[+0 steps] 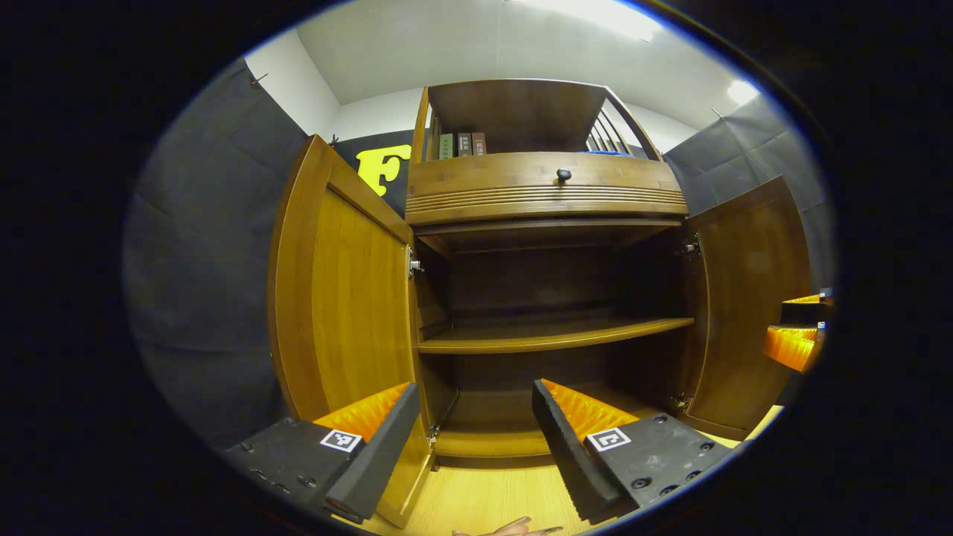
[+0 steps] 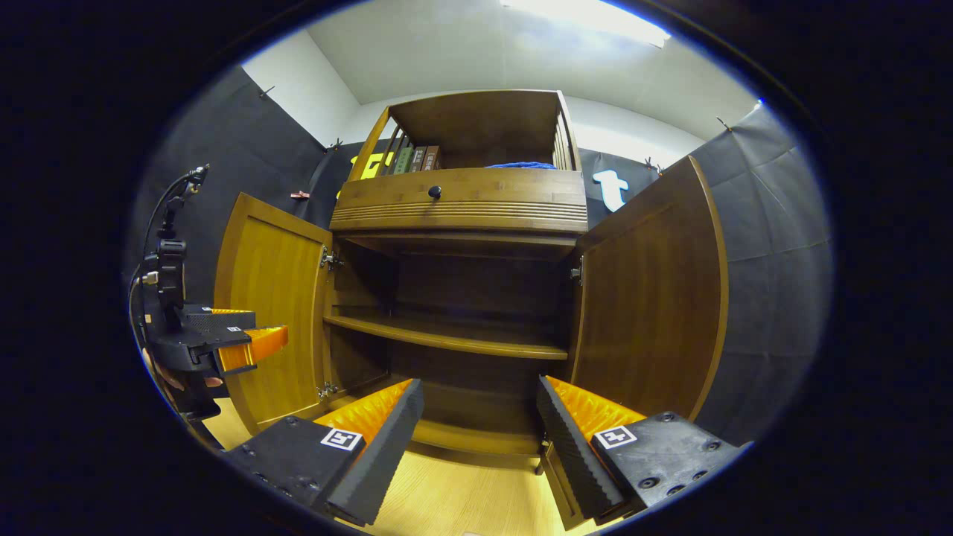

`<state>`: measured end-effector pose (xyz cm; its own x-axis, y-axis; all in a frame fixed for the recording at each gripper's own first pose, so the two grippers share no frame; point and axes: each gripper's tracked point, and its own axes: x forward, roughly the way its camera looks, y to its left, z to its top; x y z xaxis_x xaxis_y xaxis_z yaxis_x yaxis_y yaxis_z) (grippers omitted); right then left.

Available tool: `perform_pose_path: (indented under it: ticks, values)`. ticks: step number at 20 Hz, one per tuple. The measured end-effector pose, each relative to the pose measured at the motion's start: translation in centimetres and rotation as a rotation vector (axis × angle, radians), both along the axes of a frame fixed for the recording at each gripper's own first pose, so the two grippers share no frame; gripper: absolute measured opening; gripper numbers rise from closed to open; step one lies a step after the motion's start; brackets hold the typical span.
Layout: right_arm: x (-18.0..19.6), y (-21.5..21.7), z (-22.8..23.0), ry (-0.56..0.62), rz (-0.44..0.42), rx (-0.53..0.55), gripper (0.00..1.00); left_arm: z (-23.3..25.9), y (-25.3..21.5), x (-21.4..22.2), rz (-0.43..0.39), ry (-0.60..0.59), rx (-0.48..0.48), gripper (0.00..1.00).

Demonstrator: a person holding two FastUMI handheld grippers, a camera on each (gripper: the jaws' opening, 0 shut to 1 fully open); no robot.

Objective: Open the right door of the double-door shoe cabinet with the right hand, and open the left door with the left hand.

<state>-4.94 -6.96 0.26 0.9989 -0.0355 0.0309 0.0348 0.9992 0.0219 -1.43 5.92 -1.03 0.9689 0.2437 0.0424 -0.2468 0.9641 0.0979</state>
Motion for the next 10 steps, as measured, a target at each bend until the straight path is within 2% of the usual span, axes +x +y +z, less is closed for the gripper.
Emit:
perform_pose_path:
  ticks: [4, 10]
  values:
    - [-0.07, 0.20, -0.32, 0.012, 0.006, -0.013, 0.97, -0.09, -0.45, 0.01, -0.025, -0.002, -0.017, 0.92]
    - [-0.17, 0.16, -0.38, 0.018, 0.007, -0.004, 0.97, 0.24, -0.10, -0.13, -0.013, -0.013, -0.006, 0.92]
